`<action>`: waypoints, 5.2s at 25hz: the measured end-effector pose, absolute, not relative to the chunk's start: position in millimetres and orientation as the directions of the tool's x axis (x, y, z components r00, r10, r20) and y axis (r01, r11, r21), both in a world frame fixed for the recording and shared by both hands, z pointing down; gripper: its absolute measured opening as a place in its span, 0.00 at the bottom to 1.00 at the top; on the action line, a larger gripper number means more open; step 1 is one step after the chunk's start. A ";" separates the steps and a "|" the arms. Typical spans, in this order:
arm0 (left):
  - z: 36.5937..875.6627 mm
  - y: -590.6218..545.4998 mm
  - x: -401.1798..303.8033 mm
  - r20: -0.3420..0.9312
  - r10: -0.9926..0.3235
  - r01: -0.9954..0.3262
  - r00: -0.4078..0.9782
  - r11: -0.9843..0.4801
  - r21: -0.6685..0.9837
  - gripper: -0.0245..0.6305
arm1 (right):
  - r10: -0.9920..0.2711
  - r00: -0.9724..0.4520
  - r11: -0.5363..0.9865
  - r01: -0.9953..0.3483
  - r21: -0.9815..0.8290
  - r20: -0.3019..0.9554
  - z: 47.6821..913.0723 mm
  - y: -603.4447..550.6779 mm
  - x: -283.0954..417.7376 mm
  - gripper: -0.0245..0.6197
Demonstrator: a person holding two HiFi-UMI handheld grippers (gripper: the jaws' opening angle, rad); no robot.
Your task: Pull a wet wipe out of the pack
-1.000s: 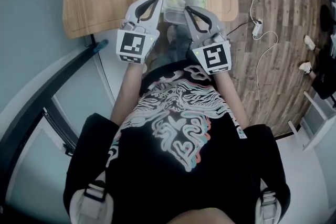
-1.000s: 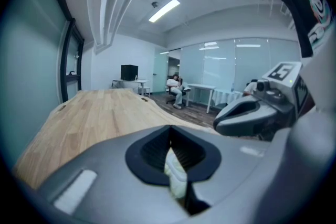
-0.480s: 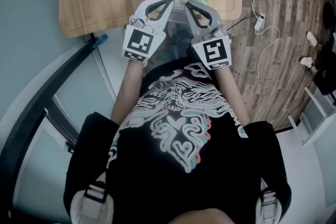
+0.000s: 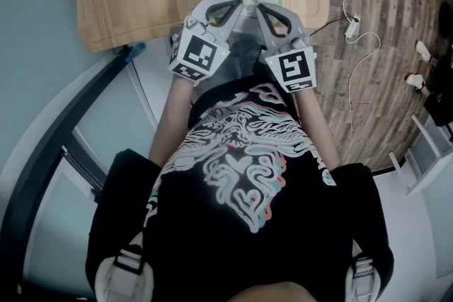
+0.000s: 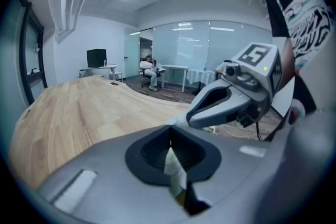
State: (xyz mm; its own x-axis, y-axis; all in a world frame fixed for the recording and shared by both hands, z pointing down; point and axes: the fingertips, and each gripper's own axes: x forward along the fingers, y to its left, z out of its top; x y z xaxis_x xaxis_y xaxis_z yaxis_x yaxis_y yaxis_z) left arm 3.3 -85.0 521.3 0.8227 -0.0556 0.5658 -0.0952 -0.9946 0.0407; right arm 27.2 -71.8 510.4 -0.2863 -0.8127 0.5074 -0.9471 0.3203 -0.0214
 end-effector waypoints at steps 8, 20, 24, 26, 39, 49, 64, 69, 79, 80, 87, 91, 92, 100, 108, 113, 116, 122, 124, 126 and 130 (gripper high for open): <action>526.8 -76.1 18.9 0.583 0.071 0.016 0.810 -0.995 0.100 0.05 | -0.809 -0.295 0.316 -0.948 -0.047 0.509 514.1 -71.7 32.0 0.04; 535.0 -67.5 22.7 0.636 0.231 0.105 0.736 -0.968 0.229 0.08 | -0.802 -0.319 0.340 -0.939 -0.053 0.505 514.7 -69.7 31.7 0.04; 536.3 -66.6 23.8 0.660 0.260 0.126 0.705 -0.961 0.245 0.08 | -0.801 -0.326 0.347 -0.936 -0.053 0.502 514.5 -69.1 32.1 0.04; 538.4 -66.0 25.1 0.671 0.276 0.133 0.688 -0.957 0.257 0.08 | -0.802 -0.329 0.351 -0.935 -0.051 0.499 515.5 -69.3 32.2 0.04; 539.4 -67.6 26.9 0.705 0.283 0.086 0.650 -0.950 0.301 0.03 | -0.791 -0.350 0.383 -0.923 -0.039 0.502 513.1 -71.3 31.4 0.04; 530.2 -70.7 23.5 0.706 0.261 0.073 0.659 -0.956 0.286 0.03 | -0.723 -0.381 0.467 -0.884 0.002 0.576 512.8 -72.7 22.2 0.15; 521.5 -73.3 20.7 0.710 0.255 0.084 0.657 -0.960 0.267 0.03 | -0.666 -0.383 0.571 -0.814 0.107 0.640 516.5 -77.3 14.3 0.15; 518.3 -71.5 19.0 0.710 0.253 0.098 0.657 -0.963 0.253 0.03 | -0.645 -0.375 0.607 -0.780 0.150 0.666 518.9 -76.3 10.4 0.15; 511.1 -71.5 17.0 0.697 0.253 0.090 0.671 -0.961 0.262 0.03 | -0.636 -0.362 0.622 -0.763 0.174 0.682 519.4 -78.6 7.2 0.07; 510.8 -71.5 17.0 0.697 0.252 0.090 0.671 -0.961 0.261 0.03 | -0.636 -0.360 0.622 -0.762 0.178 0.682 519.6 -78.4 6.8 0.06; 509.7 -71.8 16.8 0.698 0.246 0.085 0.672 -0.963 0.257 0.02 | -0.637 -0.366 0.615 -0.771 0.161 0.679 521.7 -77.8 8.0 0.06; 505.9 -72.5 14.8 0.696 0.240 0.079 0.677 -0.964 0.255 0.02 | -0.640 -0.362 0.608 -0.778 0.158 0.678 521.0 -77.3 8.3 0.06; 504.5 -72.8 14.3 0.695 0.238 0.078 0.679 -0.964 0.254 0.02 | -0.641 -0.361 0.606 -0.779 0.158 0.678 520.9 -77.0 8.5 0.06; 493.2 -83.0 2.7 0.678 0.216 0.043 0.703 -0.964 0.262 0.02 | -0.637 -0.350 0.597 -0.788 0.152 0.687 522.3 -73.7 10.3 0.06; 493.1 -80.6 -0.2 0.681 0.224 0.057 0.697 -0.964 0.259 0.02 | -0.635 -0.347 0.590 -0.794 0.144 0.690 526.0 -74.0 10.8 0.06; 490.7 -80.6 -4.1 0.684 0.225 0.059 0.694 -0.964 0.258 0.02 | -0.631 -0.348 0.587 -0.798 0.134 0.693 525.6 -74.3 11.0 0.06; 490.4 -81.0 -6.0 0.686 0.221 0.056 0.693 -0.965 0.255 0.02 | -0.630 -0.346 0.585 -0.800 0.132 0.696 525.6 -74.1 11.1 0.06; 489.7 -83.4 -7.7 0.683 0.218 0.053 0.698 -0.966 0.254 0.02 | -0.623 -0.339 0.584 -0.801 0.131 0.705 527.7 -75.7 12.1 0.05; 489.1 -84.2 -8.8 0.679 0.212 0.048 0.703 -0.966 0.252 0.02 | -0.620 -0.338 0.586 -0.800 0.131 0.708 528.0 -75.7 11.7 0.05; 489.0 -84.6 -10.2 0.677 0.211 0.044 0.706 -0.966 0.255 0.02 | -0.617 -0.335 0.585 -0.801 0.130 0.711 528.3 -75.7 11.7 0.05; 487.3 -85.7 -12.0 0.674 0.206 0.044 0.710 -0.968 0.249 0.02 | -0.608 -0.333 0.583 -0.803 0.120 0.721 528.9 -76.5 11.9 0.05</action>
State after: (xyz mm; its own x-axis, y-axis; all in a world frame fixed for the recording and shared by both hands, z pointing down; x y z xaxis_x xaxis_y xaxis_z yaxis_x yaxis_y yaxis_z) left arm -12.0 -85.7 487.3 0.7096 0.2059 0.6739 0.0445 -0.9675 0.2489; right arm 11.9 -76.5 528.9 -0.3335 -0.6079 0.7206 -0.8035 0.5831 0.1201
